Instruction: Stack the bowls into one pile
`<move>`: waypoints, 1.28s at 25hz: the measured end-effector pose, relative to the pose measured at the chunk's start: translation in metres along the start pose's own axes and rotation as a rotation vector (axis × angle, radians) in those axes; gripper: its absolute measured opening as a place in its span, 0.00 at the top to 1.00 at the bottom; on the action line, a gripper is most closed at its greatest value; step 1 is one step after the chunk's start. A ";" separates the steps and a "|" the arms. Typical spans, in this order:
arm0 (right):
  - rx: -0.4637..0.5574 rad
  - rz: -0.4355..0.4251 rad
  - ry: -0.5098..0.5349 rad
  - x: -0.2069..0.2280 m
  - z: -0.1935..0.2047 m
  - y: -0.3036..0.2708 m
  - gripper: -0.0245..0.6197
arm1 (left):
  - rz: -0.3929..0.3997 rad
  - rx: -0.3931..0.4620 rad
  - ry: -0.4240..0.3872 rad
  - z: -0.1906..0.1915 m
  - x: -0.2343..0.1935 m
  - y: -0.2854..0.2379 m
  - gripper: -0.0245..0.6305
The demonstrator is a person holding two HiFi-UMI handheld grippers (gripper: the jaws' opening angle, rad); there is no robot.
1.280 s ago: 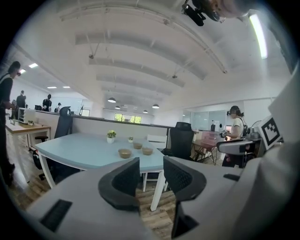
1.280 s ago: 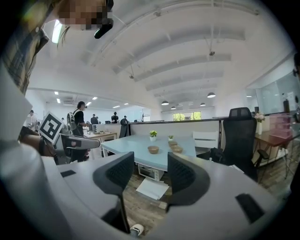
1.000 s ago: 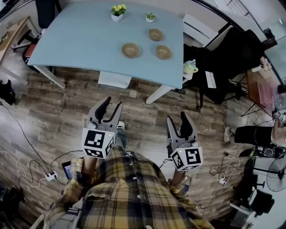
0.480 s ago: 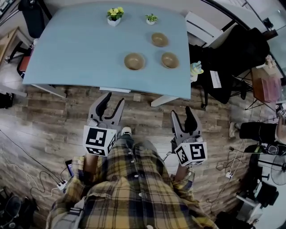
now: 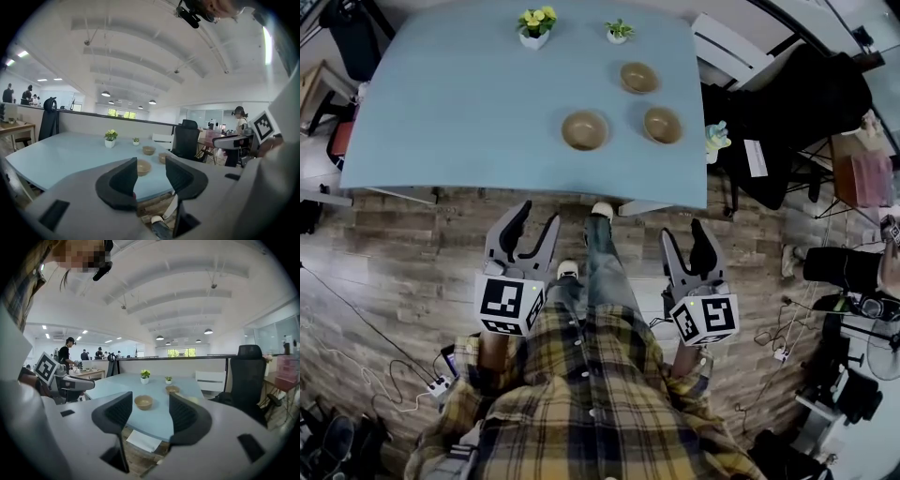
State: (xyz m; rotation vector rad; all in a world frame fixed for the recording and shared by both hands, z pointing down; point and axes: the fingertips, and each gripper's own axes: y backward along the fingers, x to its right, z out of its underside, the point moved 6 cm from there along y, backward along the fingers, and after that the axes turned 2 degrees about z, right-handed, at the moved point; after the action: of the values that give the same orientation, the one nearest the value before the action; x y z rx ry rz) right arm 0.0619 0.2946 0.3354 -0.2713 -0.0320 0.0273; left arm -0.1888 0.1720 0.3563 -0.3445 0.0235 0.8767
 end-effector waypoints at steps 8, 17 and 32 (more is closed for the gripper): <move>-0.002 -0.041 0.003 0.019 -0.005 -0.047 0.61 | -0.035 0.000 0.010 -0.008 -0.020 -0.036 0.70; 0.024 -0.060 -0.039 0.082 -0.023 -0.133 0.61 | -0.070 0.004 -0.017 -0.049 -0.044 -0.127 0.70; 0.051 -0.164 0.005 0.166 -0.078 -0.257 0.61 | -0.156 0.063 -0.032 -0.120 -0.072 -0.247 0.70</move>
State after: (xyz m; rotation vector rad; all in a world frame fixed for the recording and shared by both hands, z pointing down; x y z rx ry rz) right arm 0.2360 0.0315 0.3338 -0.2174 -0.0486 -0.1358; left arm -0.0336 -0.0641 0.3250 -0.2698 -0.0058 0.7258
